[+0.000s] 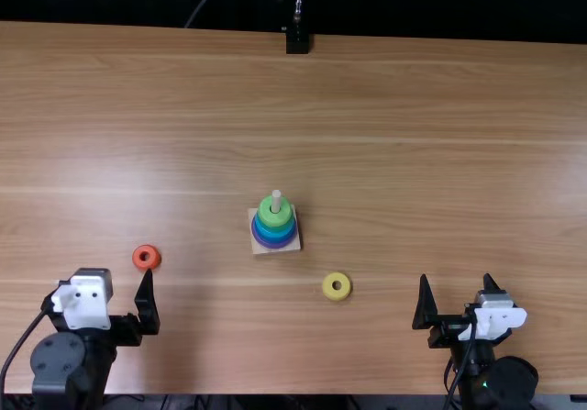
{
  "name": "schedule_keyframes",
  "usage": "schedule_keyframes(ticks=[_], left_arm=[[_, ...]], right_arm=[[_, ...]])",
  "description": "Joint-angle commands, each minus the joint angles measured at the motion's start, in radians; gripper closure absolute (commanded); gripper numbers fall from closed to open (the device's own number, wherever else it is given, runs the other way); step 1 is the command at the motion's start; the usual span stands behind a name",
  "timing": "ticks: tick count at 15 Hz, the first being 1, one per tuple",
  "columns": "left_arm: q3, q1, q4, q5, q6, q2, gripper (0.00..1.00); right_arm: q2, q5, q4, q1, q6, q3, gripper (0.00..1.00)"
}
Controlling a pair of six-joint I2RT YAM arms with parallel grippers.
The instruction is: Build the Hanoi tower: stack the rings onto the peg from bottom to top in this color order: purple, dark blue, light blue, dark green, light green, yellow, orange.
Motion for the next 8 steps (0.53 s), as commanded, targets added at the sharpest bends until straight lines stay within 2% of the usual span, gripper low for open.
schedule_keyframes(ticks=[1, 4, 5, 8], left_arm=[[-0.057, -0.004, 0.005, 0.0, 0.005, -0.061, 0.0], [-0.145, -0.019, 0.003, 0.002, 0.005, -0.142, 0.0], [-0.16, -0.019, 0.003, 0.016, 0.005, -0.161, 0.0], [-0.215, -0.013, -0.001, 0.015, 0.007, -0.205, 0.0]], right_arm=[[-0.019, -0.009, -0.083, -0.013, -0.004, -0.055, 0.0], [-0.019, -0.009, -0.083, -0.013, -0.004, -0.055, 0.0], [-0.019, -0.009, -0.083, -0.013, -0.004, -0.055, 0.0], [-0.019, -0.009, -0.083, -0.013, -0.004, -0.055, 0.0]])
